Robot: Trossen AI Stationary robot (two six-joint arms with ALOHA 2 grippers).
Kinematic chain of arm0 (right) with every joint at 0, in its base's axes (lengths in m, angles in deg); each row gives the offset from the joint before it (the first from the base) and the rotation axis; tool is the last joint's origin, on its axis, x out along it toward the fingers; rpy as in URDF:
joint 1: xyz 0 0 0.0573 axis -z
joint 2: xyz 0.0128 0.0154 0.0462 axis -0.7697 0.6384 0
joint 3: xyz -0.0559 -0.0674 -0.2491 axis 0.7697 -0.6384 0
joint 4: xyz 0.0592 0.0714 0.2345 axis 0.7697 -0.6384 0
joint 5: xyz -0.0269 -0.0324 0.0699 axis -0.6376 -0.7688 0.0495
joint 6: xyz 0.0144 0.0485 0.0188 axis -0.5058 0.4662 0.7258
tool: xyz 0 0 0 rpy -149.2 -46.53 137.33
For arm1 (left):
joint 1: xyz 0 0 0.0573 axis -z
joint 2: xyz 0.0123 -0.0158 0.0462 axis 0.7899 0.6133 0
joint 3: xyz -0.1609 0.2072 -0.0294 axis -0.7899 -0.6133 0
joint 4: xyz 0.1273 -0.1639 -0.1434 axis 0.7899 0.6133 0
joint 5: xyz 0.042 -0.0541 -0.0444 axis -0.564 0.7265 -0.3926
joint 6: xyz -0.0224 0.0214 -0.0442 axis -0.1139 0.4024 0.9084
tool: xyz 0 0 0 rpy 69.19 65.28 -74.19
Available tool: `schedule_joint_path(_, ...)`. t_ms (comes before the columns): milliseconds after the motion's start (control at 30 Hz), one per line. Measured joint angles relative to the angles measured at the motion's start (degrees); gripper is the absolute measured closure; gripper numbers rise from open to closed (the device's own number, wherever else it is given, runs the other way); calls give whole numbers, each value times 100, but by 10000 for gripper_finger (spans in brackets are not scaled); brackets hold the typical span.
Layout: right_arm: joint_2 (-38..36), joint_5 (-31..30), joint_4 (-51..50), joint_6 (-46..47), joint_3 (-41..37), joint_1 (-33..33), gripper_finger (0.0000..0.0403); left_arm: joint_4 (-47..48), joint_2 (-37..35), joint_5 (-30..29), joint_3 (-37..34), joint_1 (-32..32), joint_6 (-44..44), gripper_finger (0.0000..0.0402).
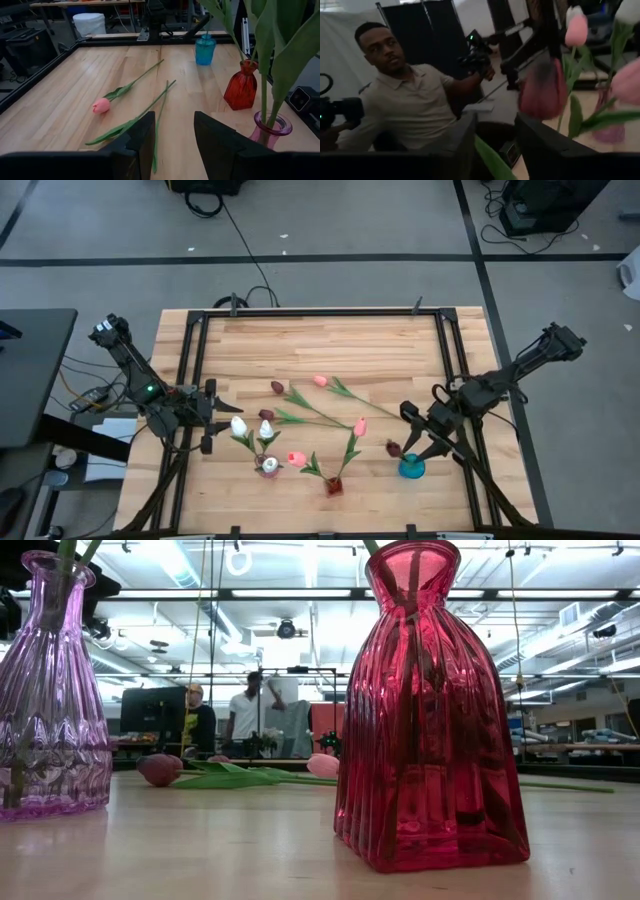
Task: Sort flowers into vase by color
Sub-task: Put the pink flower into the red vase
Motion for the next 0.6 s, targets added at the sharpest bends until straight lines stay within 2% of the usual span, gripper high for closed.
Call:
schedule_joint_path(233, -664, -365, -651, 47, 2, 82, 233, 2, 0, 1, 0, 2, 8, 260)
schedule_joint_path(433, -1269, -1522, -1708, 36, 7, 274, 235, 4, 2, 4, 0, 2, 8, 260)
schedule_joint_path(600, -1486, -1803, -1650, 50, 9, 519, 235, 9, 2, 2, 0, 1, 8, 260)
